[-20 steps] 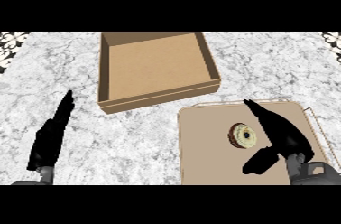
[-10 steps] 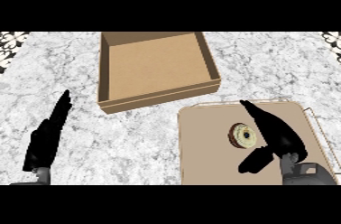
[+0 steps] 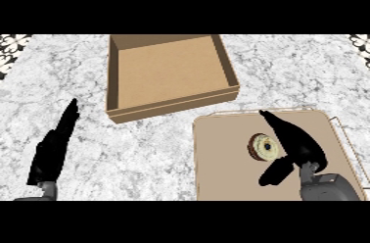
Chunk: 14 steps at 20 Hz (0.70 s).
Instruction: Pick the cupcake from the tray and place it in the cardboard box
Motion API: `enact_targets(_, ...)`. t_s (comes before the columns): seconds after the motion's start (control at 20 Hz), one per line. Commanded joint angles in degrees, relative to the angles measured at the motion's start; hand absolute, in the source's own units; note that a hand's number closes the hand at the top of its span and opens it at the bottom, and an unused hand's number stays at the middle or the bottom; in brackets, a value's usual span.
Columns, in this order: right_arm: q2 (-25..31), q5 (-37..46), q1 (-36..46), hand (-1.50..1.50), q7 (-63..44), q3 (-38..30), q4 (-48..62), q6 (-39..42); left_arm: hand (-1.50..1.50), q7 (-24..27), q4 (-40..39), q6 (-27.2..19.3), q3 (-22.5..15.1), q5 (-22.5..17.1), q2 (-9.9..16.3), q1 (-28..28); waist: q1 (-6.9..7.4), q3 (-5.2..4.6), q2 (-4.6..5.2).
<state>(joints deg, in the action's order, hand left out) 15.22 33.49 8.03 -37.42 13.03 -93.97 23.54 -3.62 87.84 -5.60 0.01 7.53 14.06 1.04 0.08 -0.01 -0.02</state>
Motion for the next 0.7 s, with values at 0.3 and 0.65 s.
enact_targets(0.3,-2.8,11.46,-1.28,1.5,5.2,3.47,2.22,-8.83,0.0,-0.22,1.52,-0.18,-0.02,2.46,-2.32,1.35,0.11,0.02,-0.01)
enact_targets(0.65,-1.31,15.82,-3.93,1.5,8.45,2.47,-2.19,-12.17,0.0,3.65,0.83,1.94,1.96,1.77,-1.85,3.61,-0.06,0.0,-0.03)
